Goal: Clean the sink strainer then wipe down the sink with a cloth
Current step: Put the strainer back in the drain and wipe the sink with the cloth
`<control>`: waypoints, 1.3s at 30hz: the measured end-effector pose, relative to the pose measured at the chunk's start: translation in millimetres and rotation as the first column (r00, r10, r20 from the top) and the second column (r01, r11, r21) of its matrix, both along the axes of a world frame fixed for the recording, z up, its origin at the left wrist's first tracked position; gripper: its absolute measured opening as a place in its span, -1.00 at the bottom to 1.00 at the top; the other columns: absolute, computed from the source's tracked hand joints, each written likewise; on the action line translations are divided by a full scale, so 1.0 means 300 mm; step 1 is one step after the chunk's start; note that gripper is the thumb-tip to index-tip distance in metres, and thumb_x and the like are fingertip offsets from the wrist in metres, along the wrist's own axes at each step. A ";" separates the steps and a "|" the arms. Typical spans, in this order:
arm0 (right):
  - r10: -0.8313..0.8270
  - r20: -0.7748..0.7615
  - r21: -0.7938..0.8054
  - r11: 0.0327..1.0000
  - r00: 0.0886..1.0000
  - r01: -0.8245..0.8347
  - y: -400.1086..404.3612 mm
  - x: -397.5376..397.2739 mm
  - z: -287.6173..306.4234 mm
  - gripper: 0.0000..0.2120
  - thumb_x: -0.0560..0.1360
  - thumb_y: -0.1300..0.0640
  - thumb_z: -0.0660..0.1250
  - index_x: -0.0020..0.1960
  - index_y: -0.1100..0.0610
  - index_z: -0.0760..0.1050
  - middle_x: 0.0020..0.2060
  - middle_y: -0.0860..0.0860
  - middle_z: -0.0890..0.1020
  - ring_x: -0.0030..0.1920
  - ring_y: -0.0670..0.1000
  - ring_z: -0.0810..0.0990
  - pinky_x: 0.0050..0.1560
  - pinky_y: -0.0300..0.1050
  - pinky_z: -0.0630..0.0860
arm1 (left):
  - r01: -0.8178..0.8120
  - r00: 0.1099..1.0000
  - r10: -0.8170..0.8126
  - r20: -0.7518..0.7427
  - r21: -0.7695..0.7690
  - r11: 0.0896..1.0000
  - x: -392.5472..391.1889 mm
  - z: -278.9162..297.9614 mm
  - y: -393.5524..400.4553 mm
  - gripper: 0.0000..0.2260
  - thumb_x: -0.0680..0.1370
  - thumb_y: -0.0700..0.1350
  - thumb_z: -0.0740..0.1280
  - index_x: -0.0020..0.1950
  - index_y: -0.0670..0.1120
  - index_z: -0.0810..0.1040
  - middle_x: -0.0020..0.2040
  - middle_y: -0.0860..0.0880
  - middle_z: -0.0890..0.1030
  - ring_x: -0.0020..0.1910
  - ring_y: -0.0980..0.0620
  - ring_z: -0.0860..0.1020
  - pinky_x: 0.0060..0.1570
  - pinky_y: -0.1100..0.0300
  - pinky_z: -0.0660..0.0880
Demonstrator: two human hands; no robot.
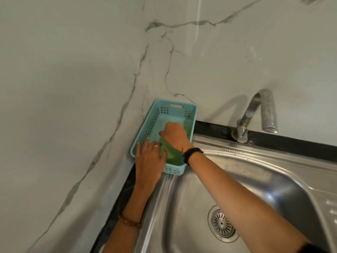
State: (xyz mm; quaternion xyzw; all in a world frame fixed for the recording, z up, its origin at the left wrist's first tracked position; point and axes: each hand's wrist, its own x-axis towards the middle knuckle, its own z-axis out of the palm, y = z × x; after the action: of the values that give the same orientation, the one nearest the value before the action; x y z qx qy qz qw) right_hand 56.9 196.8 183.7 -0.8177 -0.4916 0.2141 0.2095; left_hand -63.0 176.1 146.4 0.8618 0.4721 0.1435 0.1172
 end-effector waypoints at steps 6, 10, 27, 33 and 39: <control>0.054 0.255 -0.314 0.949 0.965 0.030 0.105 0.022 -0.138 -0.61 0.53 -0.12 0.21 0.11 0.19 0.49 0.07 0.11 0.61 0.07 0.11 0.59 -0.07 -0.10 0.46 | -0.024 0.996 0.008 0.086 0.193 0.981 0.000 -0.022 -0.009 -0.65 0.52 -0.04 0.09 -0.15 -0.13 0.64 -0.17 -0.05 0.68 -0.04 -0.06 0.62 0.00 0.04 0.35; 0.055 0.195 -0.238 0.971 0.979 -0.007 0.089 0.028 -0.134 -0.72 0.57 0.08 0.15 0.08 0.26 0.51 0.07 0.18 0.61 0.07 0.17 0.58 -0.04 -0.08 0.47 | -0.042 0.993 0.031 0.117 0.095 0.995 0.004 -0.022 -0.012 -0.64 0.52 -0.03 0.05 -0.06 -0.13 0.61 -0.08 -0.06 0.66 0.01 -0.06 0.57 0.04 -0.01 0.36; 0.084 -0.995 0.089 0.656 0.044 0.749 -0.477 0.229 0.025 -0.88 0.51 0.15 0.26 -0.06 0.15 0.55 -0.29 0.03 0.71 -0.25 0.01 0.67 -0.26 -0.15 0.60 | 0.187 0.982 -0.188 -0.010 0.169 0.968 0.063 -0.019 -0.156 -0.59 0.31 0.11 0.50 0.01 -0.12 0.63 -0.06 -0.08 0.69 0.05 -0.06 0.62 0.20 -0.25 0.31; -0.332 -0.764 0.291 0.589 0.554 0.754 -0.521 0.243 -0.173 -0.80 0.54 0.26 0.23 0.05 -0.02 0.35 -0.07 0.01 0.54 -0.10 0.03 0.57 -0.23 -0.20 0.49 | 0.024 0.962 -0.078 0.263 0.204 0.979 0.072 0.022 -0.139 -0.82 0.42 -0.01 0.38 -0.30 -0.08 0.61 -0.31 0.03 0.65 -0.19 0.02 0.63 0.31 0.02 0.00; -0.224 -0.134 0.389 0.884 0.965 0.259 -0.307 0.226 -0.265 -0.46 0.55 0.39 0.12 0.49 0.15 0.13 0.49 0.10 0.19 0.46 0.03 0.20 0.44 -0.11 0.10 | 0.022 0.954 -0.085 0.288 0.218 0.976 0.088 0.046 -0.146 -0.81 0.45 -0.03 0.37 -0.30 -0.09 0.62 -0.33 0.04 0.66 -0.21 0.05 0.63 0.30 0.05 0.03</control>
State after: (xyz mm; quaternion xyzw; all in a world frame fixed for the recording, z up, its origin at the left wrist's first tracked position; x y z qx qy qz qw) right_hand 124.8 104.8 104.3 -0.8017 -0.4101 0.1152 0.4193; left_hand -36.8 132.2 160.3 0.8508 0.4077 0.3168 0.0977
